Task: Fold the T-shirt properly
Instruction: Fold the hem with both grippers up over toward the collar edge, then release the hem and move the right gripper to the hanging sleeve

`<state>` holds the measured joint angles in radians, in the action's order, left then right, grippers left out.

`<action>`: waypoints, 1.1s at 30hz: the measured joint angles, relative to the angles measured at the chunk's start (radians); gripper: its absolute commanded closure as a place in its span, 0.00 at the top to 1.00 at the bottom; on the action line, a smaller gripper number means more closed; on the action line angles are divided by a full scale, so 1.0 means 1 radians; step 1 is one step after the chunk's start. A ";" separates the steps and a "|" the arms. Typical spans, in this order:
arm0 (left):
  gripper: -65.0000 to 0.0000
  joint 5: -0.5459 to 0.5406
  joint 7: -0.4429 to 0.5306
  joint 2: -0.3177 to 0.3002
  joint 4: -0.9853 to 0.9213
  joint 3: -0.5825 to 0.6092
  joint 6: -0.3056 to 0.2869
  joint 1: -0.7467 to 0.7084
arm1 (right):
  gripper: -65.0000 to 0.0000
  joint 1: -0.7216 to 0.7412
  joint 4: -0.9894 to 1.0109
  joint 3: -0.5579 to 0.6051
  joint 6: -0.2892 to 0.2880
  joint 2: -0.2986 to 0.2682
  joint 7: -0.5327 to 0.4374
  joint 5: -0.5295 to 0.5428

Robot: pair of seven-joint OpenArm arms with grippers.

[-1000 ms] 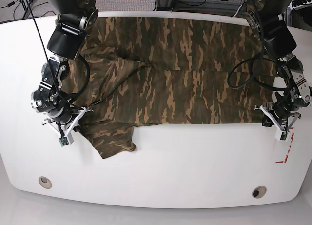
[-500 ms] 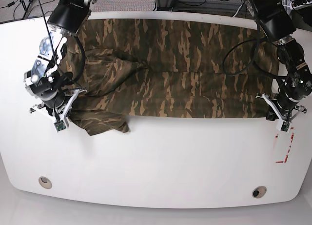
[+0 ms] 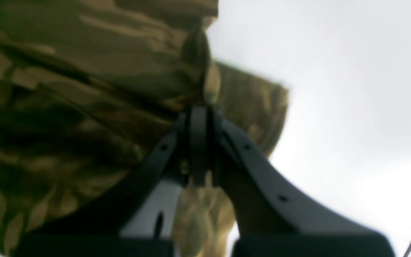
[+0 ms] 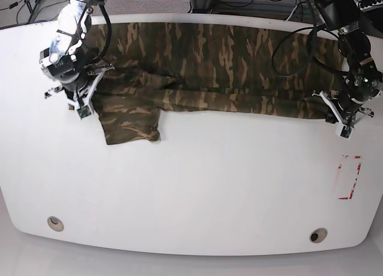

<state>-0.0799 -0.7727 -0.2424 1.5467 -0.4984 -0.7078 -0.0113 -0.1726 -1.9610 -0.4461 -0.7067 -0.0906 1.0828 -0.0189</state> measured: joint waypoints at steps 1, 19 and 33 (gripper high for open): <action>0.00 0.001 0.002 0.000 0.005 -0.007 0.000 -0.011 | 0.00 -0.011 0.000 0.000 0.000 0.006 0.001 -0.003; 0.43 0.014 -0.002 -0.034 0.033 -0.023 0.002 -0.126 | 0.51 -0.061 -0.001 0.000 0.000 0.043 0.002 -0.005; 0.52 0.019 -0.012 -0.036 0.141 -0.031 0.007 -0.124 | 0.80 0.047 -0.040 -0.005 0.003 0.072 0.010 -0.008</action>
<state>-0.0608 -0.7849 -0.2787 1.6875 -0.5293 -0.7006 -0.1352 -0.1257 -2.0010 -0.4507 -0.7036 -0.0189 1.0924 -0.0269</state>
